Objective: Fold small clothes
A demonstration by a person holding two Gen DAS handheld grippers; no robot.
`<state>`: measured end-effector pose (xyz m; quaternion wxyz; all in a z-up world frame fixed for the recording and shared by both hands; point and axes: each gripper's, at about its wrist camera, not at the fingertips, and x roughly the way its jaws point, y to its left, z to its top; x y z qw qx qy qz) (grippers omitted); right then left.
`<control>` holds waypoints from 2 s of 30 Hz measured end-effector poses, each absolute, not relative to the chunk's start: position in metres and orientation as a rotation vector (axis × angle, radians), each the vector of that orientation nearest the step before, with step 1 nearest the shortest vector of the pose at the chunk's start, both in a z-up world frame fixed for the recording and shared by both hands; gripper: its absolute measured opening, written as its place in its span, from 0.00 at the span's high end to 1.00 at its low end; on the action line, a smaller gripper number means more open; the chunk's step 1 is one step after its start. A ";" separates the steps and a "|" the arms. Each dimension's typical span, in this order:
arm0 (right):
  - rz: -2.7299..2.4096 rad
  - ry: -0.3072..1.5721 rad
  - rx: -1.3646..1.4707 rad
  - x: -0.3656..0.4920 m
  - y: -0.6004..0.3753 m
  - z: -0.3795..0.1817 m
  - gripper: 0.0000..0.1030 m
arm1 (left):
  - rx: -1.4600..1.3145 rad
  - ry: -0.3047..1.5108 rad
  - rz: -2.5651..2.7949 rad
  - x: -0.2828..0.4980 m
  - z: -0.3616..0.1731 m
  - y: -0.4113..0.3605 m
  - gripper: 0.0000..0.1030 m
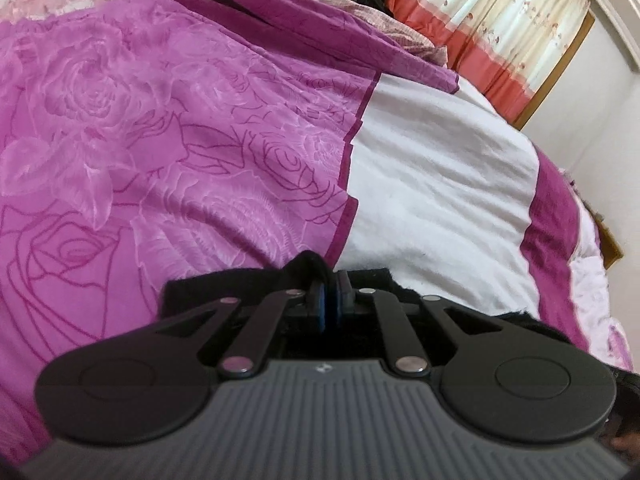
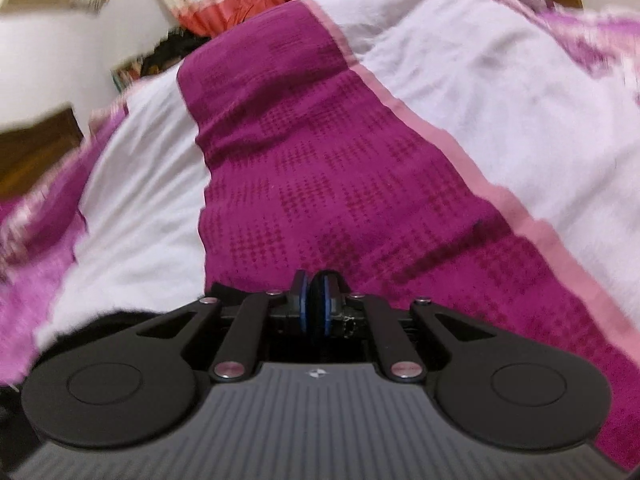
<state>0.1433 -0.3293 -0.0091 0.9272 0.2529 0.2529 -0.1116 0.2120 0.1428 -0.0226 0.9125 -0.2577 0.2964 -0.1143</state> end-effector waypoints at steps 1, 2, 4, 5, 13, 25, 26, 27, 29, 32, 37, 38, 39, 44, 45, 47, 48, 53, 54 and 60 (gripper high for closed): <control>-0.216 0.501 0.558 0.140 -0.334 -0.011 0.94 | -0.574 0.588 -0.261 0.210 -0.025 0.148 0.87; -0.206 0.483 0.590 0.136 -0.337 -0.012 0.93 | -0.620 0.564 -0.287 0.206 -0.028 0.154 0.86; -0.159 0.432 0.656 0.128 -0.344 -0.015 0.81 | -0.694 0.538 -0.320 0.204 -0.030 0.165 0.69; -0.129 0.410 0.687 0.125 -0.348 -0.016 0.68 | -0.723 0.530 -0.323 0.204 -0.029 0.171 0.61; -0.087 0.255 0.804 0.102 -0.360 -0.018 0.03 | -0.783 0.496 -0.190 0.196 -0.014 0.187 0.00; -0.319 0.555 0.476 0.039 -0.340 0.013 0.00 | -0.580 0.702 -0.112 0.090 0.059 0.161 0.00; -0.283 0.550 0.527 0.026 -0.342 0.012 0.00 | -0.574 0.720 -0.107 0.083 0.057 0.156 0.00; -0.245 0.535 0.561 0.012 -0.341 0.012 0.00 | -0.559 0.725 -0.088 0.077 0.055 0.152 0.00; -0.158 0.536 0.596 -0.007 -0.336 0.015 0.00 | -0.514 0.736 -0.013 0.064 0.047 0.144 0.00; -0.090 0.589 0.720 -0.043 -0.325 0.008 0.00 | -0.615 0.818 0.133 0.049 0.019 0.154 0.01; -0.051 0.474 1.026 -0.089 -0.324 -0.007 0.00 | -0.945 0.703 0.110 0.027 0.005 0.180 0.01; -0.052 0.487 1.036 -0.084 -0.326 -0.006 0.00 | -1.006 0.713 0.067 0.033 0.002 0.186 0.01; -0.049 0.494 1.056 -0.078 -0.329 -0.007 0.00 | -1.062 0.726 0.061 0.039 -0.003 0.191 0.01; -0.004 0.510 1.076 -0.052 -0.339 -0.007 0.00 | -1.081 0.765 0.026 0.062 -0.006 0.188 0.00; 0.008 0.504 1.047 -0.047 -0.337 -0.006 0.00 | -1.047 0.783 0.004 0.068 -0.005 0.183 0.00; 0.015 0.491 0.962 -0.039 -0.330 -0.006 0.00 | -0.962 0.808 -0.032 0.076 -0.003 0.173 0.01; 0.010 0.486 0.908 -0.034 -0.325 -0.007 0.00 | -0.929 0.803 -0.050 0.077 -0.002 0.169 0.01; -0.031 0.533 0.791 -0.024 -0.315 -0.009 0.67 | -0.812 0.816 -0.039 0.080 -0.009 0.161 0.72; -0.043 0.556 0.856 -0.022 -0.326 -0.016 0.72 | -0.873 0.816 -0.052 0.079 -0.014 0.167 0.74; -0.087 0.637 0.824 -0.027 -0.331 0.008 0.77 | -0.800 0.710 -0.125 0.060 0.008 0.176 0.78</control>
